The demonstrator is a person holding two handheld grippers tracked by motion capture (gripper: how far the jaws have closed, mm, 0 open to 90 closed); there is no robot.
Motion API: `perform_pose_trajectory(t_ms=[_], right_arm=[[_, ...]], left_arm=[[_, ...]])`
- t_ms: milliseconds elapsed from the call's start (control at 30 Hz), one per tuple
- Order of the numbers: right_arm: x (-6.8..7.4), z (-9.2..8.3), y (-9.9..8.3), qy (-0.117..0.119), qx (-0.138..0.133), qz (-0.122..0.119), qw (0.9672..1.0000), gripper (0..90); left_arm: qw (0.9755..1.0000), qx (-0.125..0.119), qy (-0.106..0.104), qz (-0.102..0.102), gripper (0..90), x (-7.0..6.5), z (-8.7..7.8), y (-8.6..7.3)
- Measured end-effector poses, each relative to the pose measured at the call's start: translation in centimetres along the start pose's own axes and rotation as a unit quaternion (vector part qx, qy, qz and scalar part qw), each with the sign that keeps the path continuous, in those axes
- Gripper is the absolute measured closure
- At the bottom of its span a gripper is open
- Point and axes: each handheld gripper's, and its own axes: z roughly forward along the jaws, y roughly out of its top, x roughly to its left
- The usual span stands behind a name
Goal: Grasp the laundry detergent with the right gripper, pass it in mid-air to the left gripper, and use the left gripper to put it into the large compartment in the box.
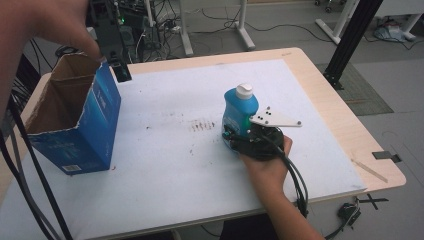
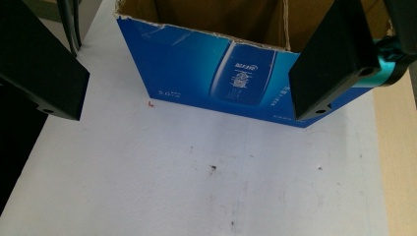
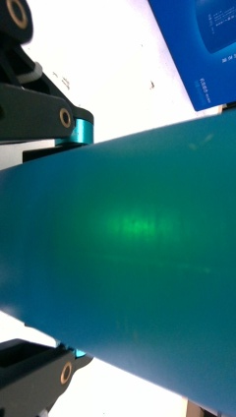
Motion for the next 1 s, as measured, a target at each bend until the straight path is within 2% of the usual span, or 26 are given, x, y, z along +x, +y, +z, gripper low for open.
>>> perform_pose_trajectory(t_ms=[167,267,500,633,700,800,833,1000], right_arm=[[-0.4,0.0,0.2,0.018,0.007,-0.003,0.9998,44.5],[-0.6,0.0,0.6,0.037,0.011,-0.007,0.9992,44.7],[-0.1,-0.1,2.1,0.086,0.011,-0.048,0.9950,44.6],[0.3,-0.2,3.0,0.122,0.009,-0.062,0.9906,44.5],[0.4,-0.3,3.6,0.146,0.009,-0.068,0.9870,44.4],[0.6,-0.3,4.2,0.172,0.015,-0.082,0.9815,44.4],[0.6,-0.3,4.2,0.172,0.015,-0.082,0.9815,44.4],[0.8,-0.4,4.8,0.221,0.026,-0.099,0.9700,44.5]], left_arm=[[1.0000,-0.002,-0.001,-0.001,1.7,0.0,0.0,0.0],[1.0000,-0.006,-0.001,0.002,1.7,-0.1,-0.1,0.0],[0.9999,-0.006,0.000,0.013,1.7,-1.0,-0.2,0.1],[0.9997,-0.003,0.000,0.023,1.7,-1.7,-0.2,0.3],[0.9996,-0.004,-0.001,0.030,1.7,-2.2,-0.2,0.4],[0.9987,-0.023,-0.004,0.045,1.7,-3.4,-0.3,0.5],[0.9987,-0.023,-0.004,0.045,1.7,-3.4,-0.3,0.5],[0.9977,-0.017,-0.013,0.064,1.7,-4.8,0.7,0.8]])
